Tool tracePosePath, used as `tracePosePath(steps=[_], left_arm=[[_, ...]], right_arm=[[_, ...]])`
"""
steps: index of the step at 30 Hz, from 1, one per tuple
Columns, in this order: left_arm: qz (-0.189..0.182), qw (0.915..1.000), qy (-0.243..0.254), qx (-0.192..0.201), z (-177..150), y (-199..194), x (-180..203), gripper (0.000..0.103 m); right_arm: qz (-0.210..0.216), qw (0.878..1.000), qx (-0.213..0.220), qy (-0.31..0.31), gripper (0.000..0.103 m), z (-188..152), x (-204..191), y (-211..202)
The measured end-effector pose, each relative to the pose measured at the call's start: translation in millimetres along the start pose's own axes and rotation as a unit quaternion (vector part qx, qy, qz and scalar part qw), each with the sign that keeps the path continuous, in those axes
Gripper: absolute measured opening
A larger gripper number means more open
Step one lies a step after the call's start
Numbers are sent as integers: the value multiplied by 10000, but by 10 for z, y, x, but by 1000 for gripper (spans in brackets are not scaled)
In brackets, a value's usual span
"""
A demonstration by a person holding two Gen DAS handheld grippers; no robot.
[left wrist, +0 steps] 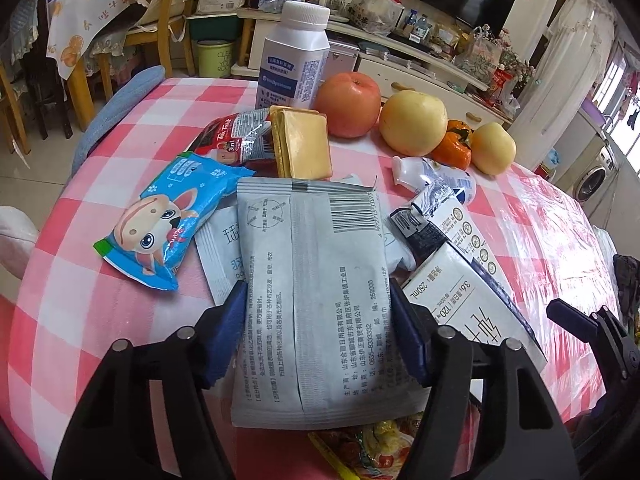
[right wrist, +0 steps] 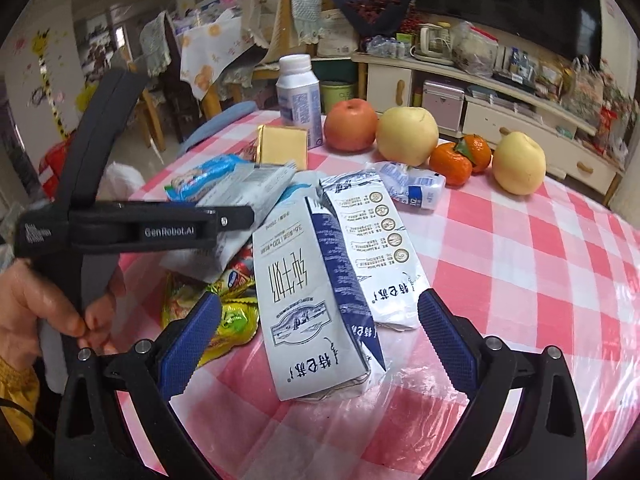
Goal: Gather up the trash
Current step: 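Grasp the grey printed pouch with the left tool while the right tool grasps the white milk carton, then carry the pouch and carton over the pink bucket and open both tools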
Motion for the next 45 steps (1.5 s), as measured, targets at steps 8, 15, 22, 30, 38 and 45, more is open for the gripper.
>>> tracePosePath(steps=[8,15,22,30,38,45], left_arm=[[-79,9999,-41,71,-9,-115,-44,67],[-168,9996,-88,225,10,-280,-98,67],[-230,9990,-103,370,27,-436,-164,67],[-170,9981,-141,583,67,-621,-311,67],[-18,9968,-198,768,88,-796,-508,67],[125,9948,-177,992,151,-980,-622,67]], right_arm=[[-380,9956,-133,-847,82,-115,-123,143],[-639,9899,-267,-1235,82,-211,-143,278],[-744,9890,-374,-1223,65,-242,-100,347],[-876,9881,-332,-1219,64,-268,-131,317],[-1235,9855,-136,-1157,63,-217,-108,198],[-1256,9881,165,-878,63,-92,-148,0]])
Point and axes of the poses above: each gripper's, at about its wrist camera, not at the fingertips, and y roughly the way its jaws point, x to its right, z to its top, the point moved 8 cm from there along y, roughly the way its jaws point, and after that the axes turned 6 degrees about x, right-handed, at the moved point
